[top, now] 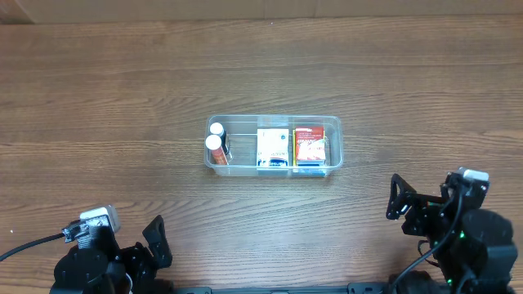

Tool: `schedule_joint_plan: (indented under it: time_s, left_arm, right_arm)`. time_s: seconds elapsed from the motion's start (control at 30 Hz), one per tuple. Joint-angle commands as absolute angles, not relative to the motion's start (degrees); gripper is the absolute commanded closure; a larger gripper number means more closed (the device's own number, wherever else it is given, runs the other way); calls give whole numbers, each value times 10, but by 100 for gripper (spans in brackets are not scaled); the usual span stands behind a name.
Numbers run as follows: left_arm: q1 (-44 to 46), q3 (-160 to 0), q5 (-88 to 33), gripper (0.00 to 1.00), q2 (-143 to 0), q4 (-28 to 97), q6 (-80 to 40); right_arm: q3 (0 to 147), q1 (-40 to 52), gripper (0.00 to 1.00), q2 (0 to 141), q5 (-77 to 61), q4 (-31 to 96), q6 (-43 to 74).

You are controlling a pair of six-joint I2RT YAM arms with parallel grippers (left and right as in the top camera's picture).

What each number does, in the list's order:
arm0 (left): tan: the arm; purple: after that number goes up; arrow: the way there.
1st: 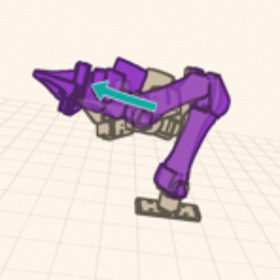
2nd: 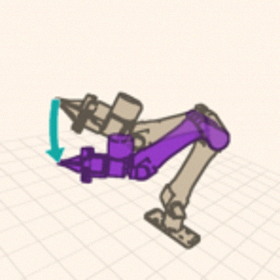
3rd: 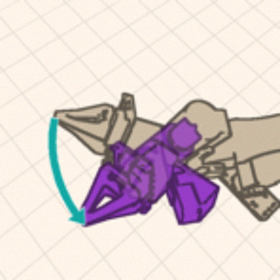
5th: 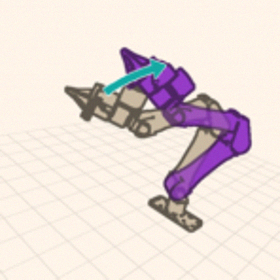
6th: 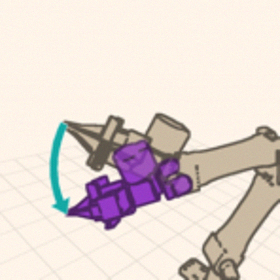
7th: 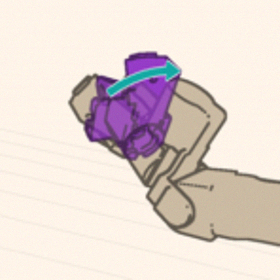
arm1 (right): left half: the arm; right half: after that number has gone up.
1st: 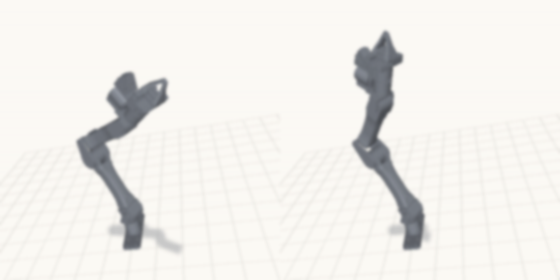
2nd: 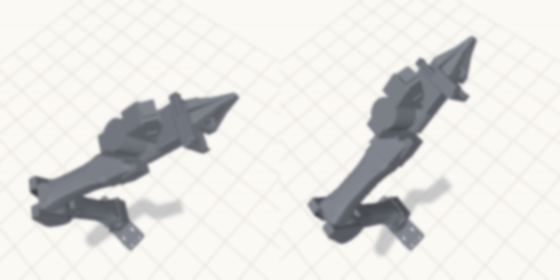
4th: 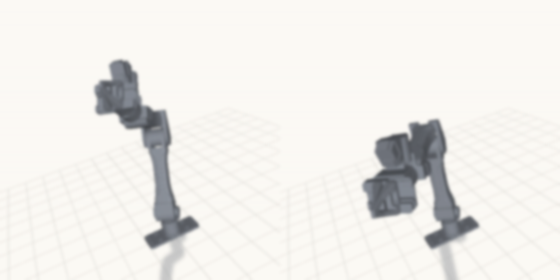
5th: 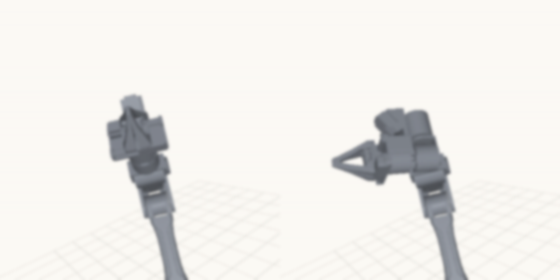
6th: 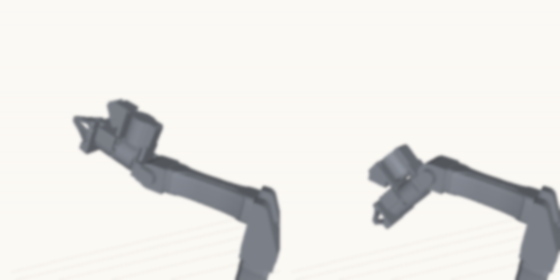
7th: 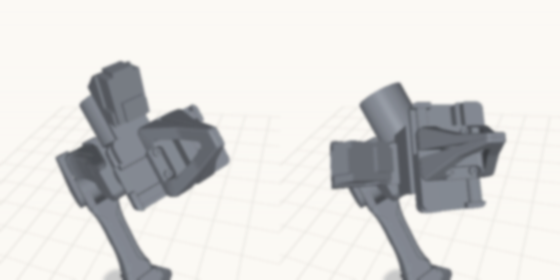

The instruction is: Pack container

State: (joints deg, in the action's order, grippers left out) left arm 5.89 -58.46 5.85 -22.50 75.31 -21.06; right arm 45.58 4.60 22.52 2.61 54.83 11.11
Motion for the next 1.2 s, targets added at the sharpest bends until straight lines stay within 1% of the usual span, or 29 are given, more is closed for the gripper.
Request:
schedule_joint_plan:
  time_s: [0.0,0.17,0.27,0.37,0.43,0.5,0.57,0.77,0.87,0.93,1.03,1.1,1.17]
  left_arm:
    - [56,-581,65,0,-220,752,-219]
    - [56,-581,66,0,-220,752,-219]
    - [56,-581,66,0,-220,752,-219]
    - [56,-581,65,0,-220,752,-219]
    - [56,-581,65,0,-220,751,-219]
    - [56,-581,65,0,-220,752,-219]
    - [56,-581,65,0,-220,751,-219]
    - [56,-581,65,0,-220,751,-219]
    - [56,-581,66,0,-220,751,-219]
    - [56,-581,65,0,-220,752,-219]
    - [56,-581,66,0,-220,752,-219]
    - [56,-581,65,0,-220,752,-219]
    - [56,-581,65,0,-220,752,-219]
  right_arm:
    - [359,49,0,145,-6,471,33]
    - [221,47,0,11,-17,333,31]
    - [166,49,0,3,-35,240,20]
    - [118,48,0,1,-49,145,-19]
    - [84,48,0,1,-95,99,-100]
    - [64,48,0,1,-144,98,-174]
    - [35,48,0,1,-163,102,-195]
    - [30,48,0,1,-131,99,-173]
    - [30,48,0,1,-76,99,-97]
    - [30,48,0,1,-64,101,-89]
    - [30,48,0,2,-65,101,-87]
    - [30,48,0,2,-60,101,-53]
    - [30,48,0,2,-60,101,-44]
